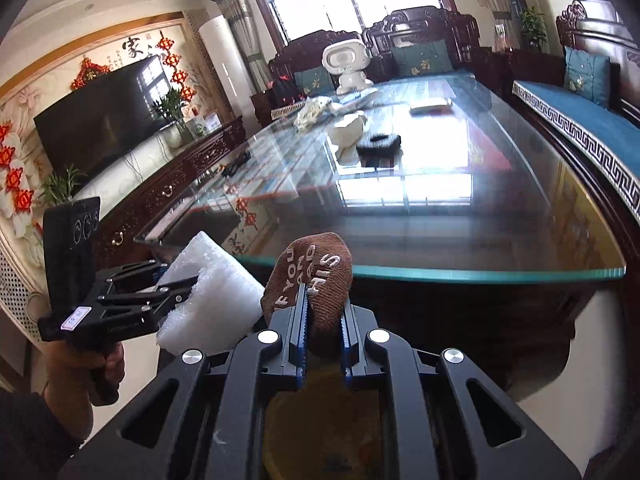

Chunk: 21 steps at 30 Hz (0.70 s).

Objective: Collect trash
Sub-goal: 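Carry the foam sheet and cap over the yellow bin and open both tools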

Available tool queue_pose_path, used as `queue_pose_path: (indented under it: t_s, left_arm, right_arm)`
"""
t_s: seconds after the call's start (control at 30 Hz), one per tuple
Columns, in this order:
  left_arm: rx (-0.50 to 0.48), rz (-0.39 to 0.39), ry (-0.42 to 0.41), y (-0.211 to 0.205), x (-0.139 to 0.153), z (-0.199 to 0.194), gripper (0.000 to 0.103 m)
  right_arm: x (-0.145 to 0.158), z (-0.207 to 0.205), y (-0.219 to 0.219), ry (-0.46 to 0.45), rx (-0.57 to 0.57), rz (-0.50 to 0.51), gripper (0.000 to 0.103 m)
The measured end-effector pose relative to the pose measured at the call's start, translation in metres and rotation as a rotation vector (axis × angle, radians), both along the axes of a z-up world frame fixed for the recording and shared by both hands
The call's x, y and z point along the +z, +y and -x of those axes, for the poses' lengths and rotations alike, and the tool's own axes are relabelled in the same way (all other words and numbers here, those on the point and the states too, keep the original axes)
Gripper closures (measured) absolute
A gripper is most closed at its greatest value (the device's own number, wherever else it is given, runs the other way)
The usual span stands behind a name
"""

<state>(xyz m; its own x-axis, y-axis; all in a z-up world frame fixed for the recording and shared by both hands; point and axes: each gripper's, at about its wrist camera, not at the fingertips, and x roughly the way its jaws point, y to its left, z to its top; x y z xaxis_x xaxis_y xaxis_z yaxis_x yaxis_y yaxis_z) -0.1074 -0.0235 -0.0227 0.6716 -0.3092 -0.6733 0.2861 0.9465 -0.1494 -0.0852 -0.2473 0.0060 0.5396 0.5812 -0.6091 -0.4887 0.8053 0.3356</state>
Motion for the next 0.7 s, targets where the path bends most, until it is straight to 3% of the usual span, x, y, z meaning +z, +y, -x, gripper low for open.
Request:
queue_pose_path:
  t_s: [0.3, 0.33, 0.43, 0.7]
  left_arm:
    - [-0.018, -0.035, 0.074, -0.008, -0.044, 0.039, 0.065]
    - [-0.015, -0.033, 0.078, -0.008, -0.046, 0.042, 0.065]
    - [-0.006, -0.032, 0.087, -0.008, -0.053, 0.049, 0.065]
    - [-0.018, -0.032, 0.123, -0.014, -0.064, 0.056, 0.065]
  right_arm:
    - [-0.050, 0.046, 0.008, 0.064, 0.002, 0.090, 0.089]
    - [-0.054, 0.048, 0.009, 0.076, 0.007, 0.090, 0.087]
    - [-0.064, 0.053, 0.013, 0.106, 0.009, 0.094, 0.062]
    - [-0.071, 0.056, 0.009, 0.123, 0.006, 0.075, 0.061]
